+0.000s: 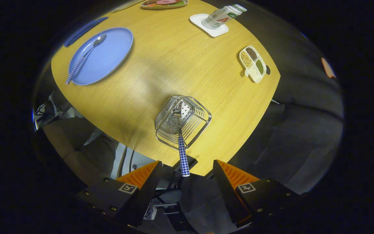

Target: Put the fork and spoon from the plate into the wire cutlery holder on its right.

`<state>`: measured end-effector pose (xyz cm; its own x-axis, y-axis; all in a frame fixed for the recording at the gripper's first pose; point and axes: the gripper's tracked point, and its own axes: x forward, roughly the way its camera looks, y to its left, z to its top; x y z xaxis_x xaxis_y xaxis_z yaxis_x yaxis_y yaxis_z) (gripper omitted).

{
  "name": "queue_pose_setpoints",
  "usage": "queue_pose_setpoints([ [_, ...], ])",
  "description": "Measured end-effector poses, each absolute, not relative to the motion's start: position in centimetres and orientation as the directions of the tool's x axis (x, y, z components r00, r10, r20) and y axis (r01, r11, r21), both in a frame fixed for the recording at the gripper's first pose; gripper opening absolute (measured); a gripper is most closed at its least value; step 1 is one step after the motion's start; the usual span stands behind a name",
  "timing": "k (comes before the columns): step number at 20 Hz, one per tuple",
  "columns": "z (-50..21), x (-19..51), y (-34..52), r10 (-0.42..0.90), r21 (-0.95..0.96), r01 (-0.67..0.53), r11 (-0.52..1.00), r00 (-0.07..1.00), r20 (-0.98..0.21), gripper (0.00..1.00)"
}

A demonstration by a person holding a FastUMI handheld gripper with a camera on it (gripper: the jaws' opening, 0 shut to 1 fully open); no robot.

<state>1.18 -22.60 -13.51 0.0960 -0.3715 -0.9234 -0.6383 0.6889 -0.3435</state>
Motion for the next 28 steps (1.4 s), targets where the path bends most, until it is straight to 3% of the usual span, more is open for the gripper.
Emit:
queue_pose_setpoints([
  [7,-11.4,-0.6,-17.5,-0.221,-0.305,-0.524,0.795,0.219,-0.950,0.96],
  [22,-11.5,-1.0,-3.2,0.049,-0.187,-0.451,0.873,0.462,-0.885,0.96],
  [28,-12.9,-1.2,0.8,0.106,-0.143,-0.478,0.867,0.456,-0.884,0.96],
])
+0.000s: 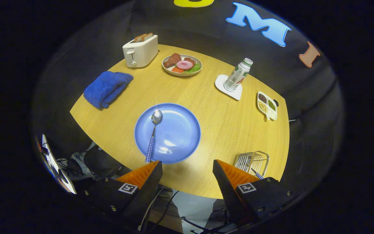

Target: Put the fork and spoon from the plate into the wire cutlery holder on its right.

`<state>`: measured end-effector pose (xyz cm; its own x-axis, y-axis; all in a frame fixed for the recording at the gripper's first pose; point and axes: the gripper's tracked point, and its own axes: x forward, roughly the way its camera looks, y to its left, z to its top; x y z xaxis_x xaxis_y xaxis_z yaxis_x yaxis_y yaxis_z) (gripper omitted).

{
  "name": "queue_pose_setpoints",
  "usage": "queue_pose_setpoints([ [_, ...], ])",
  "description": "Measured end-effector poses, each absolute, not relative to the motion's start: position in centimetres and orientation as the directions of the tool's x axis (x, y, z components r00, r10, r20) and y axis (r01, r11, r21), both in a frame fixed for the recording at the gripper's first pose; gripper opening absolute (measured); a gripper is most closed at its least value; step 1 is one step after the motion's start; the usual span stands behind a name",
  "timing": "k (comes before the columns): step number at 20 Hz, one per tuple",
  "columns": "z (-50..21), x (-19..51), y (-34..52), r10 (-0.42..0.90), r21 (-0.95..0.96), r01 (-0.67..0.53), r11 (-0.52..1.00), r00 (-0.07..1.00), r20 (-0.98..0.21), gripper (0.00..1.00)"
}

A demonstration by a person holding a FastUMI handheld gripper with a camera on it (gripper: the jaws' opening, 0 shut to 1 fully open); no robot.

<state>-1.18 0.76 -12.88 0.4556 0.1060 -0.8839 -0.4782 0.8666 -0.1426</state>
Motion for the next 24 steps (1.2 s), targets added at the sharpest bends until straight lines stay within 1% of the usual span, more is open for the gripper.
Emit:
queue_pose_setpoints([
  [6,-15.0,-0.8,4.4,0.144,-0.103,-0.497,0.862,0.433,-0.890,0.96],
  [12,-17.8,-0.3,6.9,0.142,-0.076,-0.446,0.892,0.435,-0.889,0.96],
  [23,-24.4,0.1,7.7,0.079,-0.067,-0.409,0.910,0.330,-0.941,0.95],
  [24,-24.8,0.0,8.0,0.086,-0.057,-0.413,0.909,0.321,-0.943,0.93],
])
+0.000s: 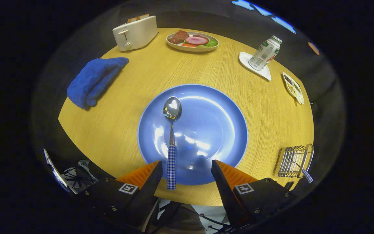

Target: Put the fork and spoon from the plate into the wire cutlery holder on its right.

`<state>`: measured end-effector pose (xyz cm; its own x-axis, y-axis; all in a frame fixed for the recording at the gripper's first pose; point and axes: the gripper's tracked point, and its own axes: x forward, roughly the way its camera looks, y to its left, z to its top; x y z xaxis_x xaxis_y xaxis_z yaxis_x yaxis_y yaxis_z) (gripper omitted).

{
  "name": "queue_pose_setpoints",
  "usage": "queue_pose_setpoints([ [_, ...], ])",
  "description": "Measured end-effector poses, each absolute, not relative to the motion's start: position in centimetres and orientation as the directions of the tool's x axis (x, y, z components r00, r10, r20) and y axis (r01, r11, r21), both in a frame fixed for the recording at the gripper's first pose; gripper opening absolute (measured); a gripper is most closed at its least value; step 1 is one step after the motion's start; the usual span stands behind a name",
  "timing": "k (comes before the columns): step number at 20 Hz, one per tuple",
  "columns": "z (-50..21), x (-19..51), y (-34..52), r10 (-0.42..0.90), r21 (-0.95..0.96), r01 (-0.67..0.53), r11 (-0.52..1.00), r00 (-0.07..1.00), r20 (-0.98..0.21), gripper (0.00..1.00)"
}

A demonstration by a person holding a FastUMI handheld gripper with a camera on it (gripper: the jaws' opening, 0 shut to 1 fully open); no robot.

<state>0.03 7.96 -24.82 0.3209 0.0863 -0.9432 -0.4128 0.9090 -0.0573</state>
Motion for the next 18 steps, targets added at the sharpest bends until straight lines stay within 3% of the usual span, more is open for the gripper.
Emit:
queue_pose_setpoints([
  [1,-24.9,0.1,8.0,0.089,-0.052,-0.414,0.909,0.315,-0.945,0.92],
  [2,-25.5,0.1,8.4,0.099,-0.040,-0.418,0.908,0.306,-0.947,0.76],
  [4,-26.0,0.1,8.6,0.112,-0.021,-0.420,0.907,0.289,-0.951,0.61],
  [6,-26.0,0.2,8.4,0.112,-0.015,-0.423,0.906,0.276,-0.955,0.61],
  [8,-27.0,0.3,8.3,0.117,-0.001,-0.419,0.908,0.256,-0.960,0.18],
  [14,-27.1,-0.2,8.0,0.090,-0.012,-0.450,0.893,0.205,-0.975,0.18],
  [15,-27.4,-0.1,8.1,0.089,-0.013,-0.462,0.887,0.196,-0.977,0.02],
  [18,-27.2,0.1,7.8,0.091,-0.010,-0.482,0.876,0.185,-0.979,0.02],
])
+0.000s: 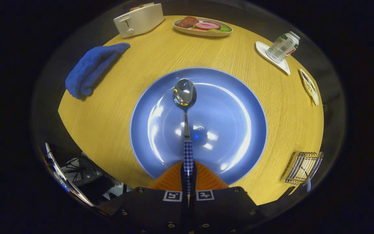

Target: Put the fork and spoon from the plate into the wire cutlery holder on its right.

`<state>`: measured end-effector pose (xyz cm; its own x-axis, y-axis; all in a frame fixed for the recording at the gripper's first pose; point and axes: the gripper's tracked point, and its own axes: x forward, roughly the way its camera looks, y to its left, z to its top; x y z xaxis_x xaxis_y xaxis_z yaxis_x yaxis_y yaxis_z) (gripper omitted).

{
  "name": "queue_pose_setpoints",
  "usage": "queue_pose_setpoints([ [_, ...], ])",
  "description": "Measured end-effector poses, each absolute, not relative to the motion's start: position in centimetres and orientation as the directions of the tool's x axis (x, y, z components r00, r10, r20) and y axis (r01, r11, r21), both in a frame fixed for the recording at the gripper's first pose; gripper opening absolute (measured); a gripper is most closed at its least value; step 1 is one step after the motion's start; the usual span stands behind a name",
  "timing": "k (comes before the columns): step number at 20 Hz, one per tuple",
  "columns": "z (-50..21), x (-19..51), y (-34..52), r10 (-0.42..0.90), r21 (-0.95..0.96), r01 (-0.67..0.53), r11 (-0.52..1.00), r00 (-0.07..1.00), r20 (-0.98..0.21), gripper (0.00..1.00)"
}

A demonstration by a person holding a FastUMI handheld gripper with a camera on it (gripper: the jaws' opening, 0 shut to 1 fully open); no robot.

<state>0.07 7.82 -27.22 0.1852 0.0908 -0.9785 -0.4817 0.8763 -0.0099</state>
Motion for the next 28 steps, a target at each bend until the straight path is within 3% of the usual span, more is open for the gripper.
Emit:
queue_pose_setpoints([
  [13,-21.4,-1.4,1.5,0.015,-0.069,-0.496,0.865,0.164,-0.986,0.01],
  [28,-13.8,-3.7,-12.6,-0.118,-0.175,-0.371,0.912,0.172,-0.978,0.01],
])
